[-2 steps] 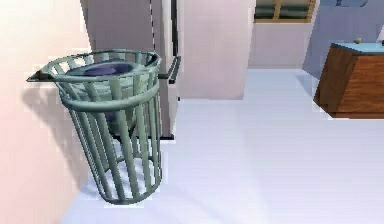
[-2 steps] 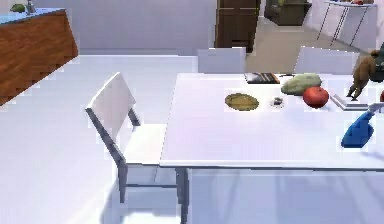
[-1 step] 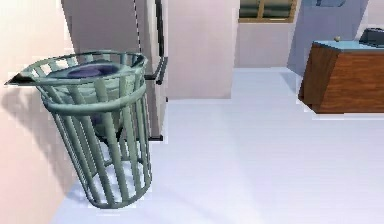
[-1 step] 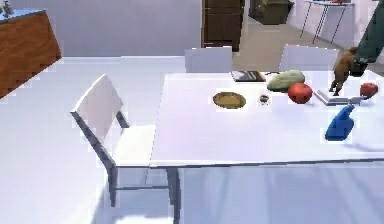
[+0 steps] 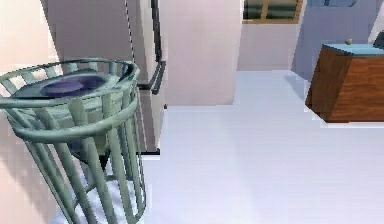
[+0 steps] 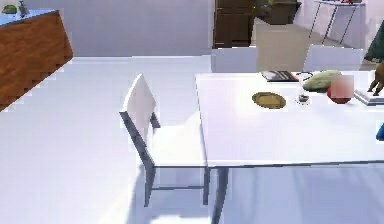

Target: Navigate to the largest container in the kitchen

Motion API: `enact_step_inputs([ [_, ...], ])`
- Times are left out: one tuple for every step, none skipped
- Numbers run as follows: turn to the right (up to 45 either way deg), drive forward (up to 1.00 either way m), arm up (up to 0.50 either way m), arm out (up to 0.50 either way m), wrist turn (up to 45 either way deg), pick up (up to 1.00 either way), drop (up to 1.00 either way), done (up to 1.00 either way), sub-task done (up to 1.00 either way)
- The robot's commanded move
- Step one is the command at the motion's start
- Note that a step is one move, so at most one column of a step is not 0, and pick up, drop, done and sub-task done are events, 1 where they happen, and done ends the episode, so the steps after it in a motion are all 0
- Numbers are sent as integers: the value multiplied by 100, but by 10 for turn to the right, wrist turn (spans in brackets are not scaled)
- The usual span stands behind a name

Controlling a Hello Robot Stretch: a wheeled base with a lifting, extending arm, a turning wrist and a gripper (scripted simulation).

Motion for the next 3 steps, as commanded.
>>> enact_step_inputs([
  [210,0,0,0,0,0,0,0,0],
  [0,30,0,0,0,0,0,0,0],
  [-450,0,0,0,0,0,0,0,0],
])
